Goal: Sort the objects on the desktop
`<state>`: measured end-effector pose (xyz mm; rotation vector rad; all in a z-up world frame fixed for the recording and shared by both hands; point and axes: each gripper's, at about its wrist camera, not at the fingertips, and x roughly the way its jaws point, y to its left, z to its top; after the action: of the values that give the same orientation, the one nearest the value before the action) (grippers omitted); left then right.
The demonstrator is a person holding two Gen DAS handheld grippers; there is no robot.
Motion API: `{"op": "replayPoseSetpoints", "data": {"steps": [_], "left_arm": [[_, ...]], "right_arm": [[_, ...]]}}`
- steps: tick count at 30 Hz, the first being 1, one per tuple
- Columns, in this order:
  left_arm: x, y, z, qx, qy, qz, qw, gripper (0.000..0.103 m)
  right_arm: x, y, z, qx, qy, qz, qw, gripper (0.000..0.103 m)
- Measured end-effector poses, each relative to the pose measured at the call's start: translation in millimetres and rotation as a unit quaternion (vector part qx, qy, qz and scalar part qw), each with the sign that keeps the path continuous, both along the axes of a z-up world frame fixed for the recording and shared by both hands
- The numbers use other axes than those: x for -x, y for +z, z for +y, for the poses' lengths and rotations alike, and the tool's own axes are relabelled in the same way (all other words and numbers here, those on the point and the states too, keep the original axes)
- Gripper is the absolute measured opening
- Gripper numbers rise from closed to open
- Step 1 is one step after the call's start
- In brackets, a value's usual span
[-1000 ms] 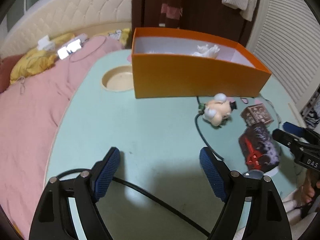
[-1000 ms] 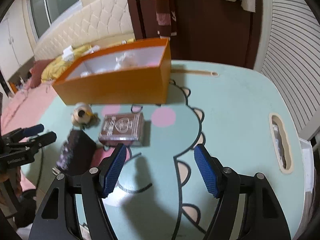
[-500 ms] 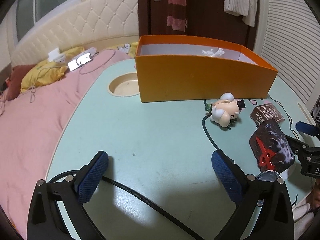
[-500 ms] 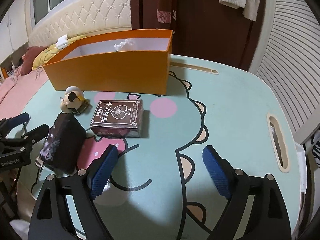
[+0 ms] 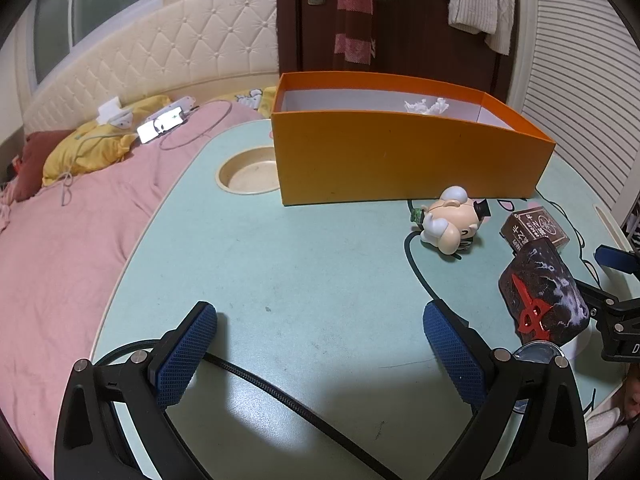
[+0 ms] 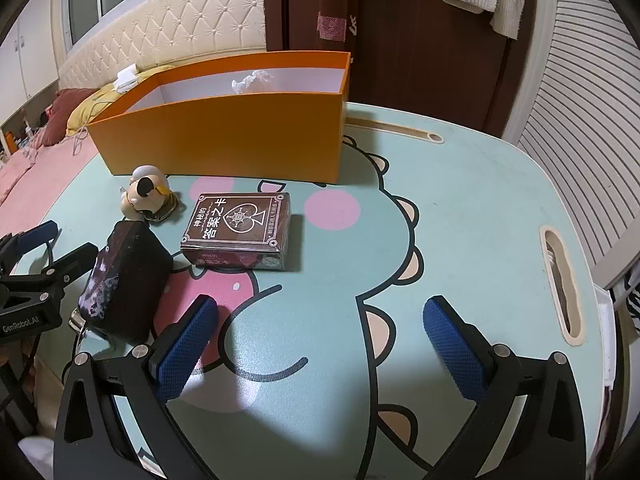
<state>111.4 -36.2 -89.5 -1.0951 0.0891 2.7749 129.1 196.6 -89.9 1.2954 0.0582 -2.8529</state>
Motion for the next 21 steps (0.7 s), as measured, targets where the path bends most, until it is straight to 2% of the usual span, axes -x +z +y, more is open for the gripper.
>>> {"op": "replayPoseSetpoints", "data": {"steps": [5, 14, 18, 21], "left_arm": [[0, 0, -2, 0.000, -0.001, 0.000, 1.0000, 0.103], [-1, 0, -3, 0.000, -0.003, -0.001, 1.0000, 0.103], [-1, 0, 3, 0.000, 0.001, -0.001, 1.0000, 0.103], [-2, 1, 3, 0.000, 0.003, -0.001, 1.0000, 0.103]], "right_arm": [[0, 1, 0, 0.003, -0.001, 0.002, 1.000, 0.103], [-11, 18, 9, 0.045, -0.012, 0.039, 0.998, 0.102], [-16, 28, 11, 0.068, -0.009, 0.057, 0.996, 0.089], [-18, 42, -10, 0.079, 0.049, 0.069, 0.993, 0.080]]}}
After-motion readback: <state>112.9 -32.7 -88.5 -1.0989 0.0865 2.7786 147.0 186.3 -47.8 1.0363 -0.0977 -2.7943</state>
